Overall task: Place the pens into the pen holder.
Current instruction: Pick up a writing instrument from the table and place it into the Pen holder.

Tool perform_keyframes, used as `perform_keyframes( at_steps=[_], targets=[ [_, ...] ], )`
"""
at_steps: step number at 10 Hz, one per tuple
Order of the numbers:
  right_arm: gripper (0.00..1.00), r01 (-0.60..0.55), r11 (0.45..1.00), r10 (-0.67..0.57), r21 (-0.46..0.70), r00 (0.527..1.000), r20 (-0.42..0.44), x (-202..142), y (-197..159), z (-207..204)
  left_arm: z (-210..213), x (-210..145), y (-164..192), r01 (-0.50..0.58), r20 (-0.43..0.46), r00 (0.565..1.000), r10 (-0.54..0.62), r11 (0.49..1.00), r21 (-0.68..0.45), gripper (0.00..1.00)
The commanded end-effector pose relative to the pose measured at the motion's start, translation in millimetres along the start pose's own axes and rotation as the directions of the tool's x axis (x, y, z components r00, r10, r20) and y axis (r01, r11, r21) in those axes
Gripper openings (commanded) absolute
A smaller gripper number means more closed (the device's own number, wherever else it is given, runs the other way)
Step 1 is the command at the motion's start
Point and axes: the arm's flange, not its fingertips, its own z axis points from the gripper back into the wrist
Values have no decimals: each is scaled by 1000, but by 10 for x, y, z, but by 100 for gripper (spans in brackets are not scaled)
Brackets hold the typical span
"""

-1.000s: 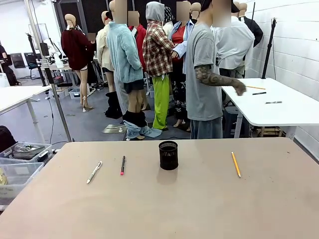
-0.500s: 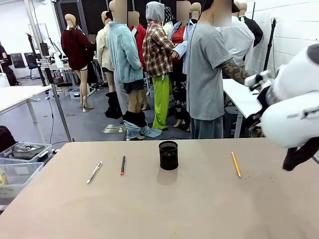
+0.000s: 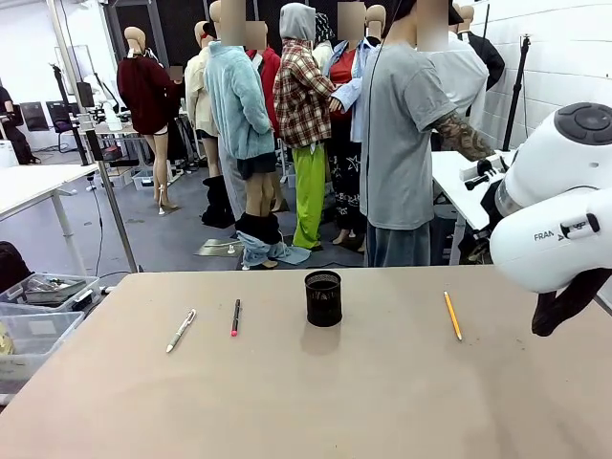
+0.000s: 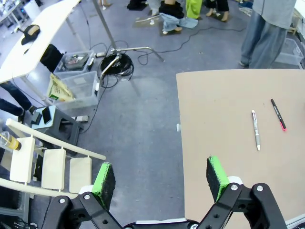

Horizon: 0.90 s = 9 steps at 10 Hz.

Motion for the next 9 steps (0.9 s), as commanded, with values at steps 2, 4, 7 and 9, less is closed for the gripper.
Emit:
perform_keyframes(
  at_steps=[2,4,7,9],
  targets=[
    [100,0,1000,0,0,1000,0,0,0,0,-9,20,6,0,12,1000,0,1000,7,100],
    [100,35,996,-26,77,993,-115,266,-104,-501,-9,20,6,0,12,1000,0,1000,7,100],
    [100,55,984,-8,168,963,-271,527,-80,-1005,-9,20,6,0,12,1000,0,1000,7,100],
    [100,48,970,43,238,930,-364,641,4,-1377,-9,20,6,0,12,1000,0,1000,7,100]
  ],
)
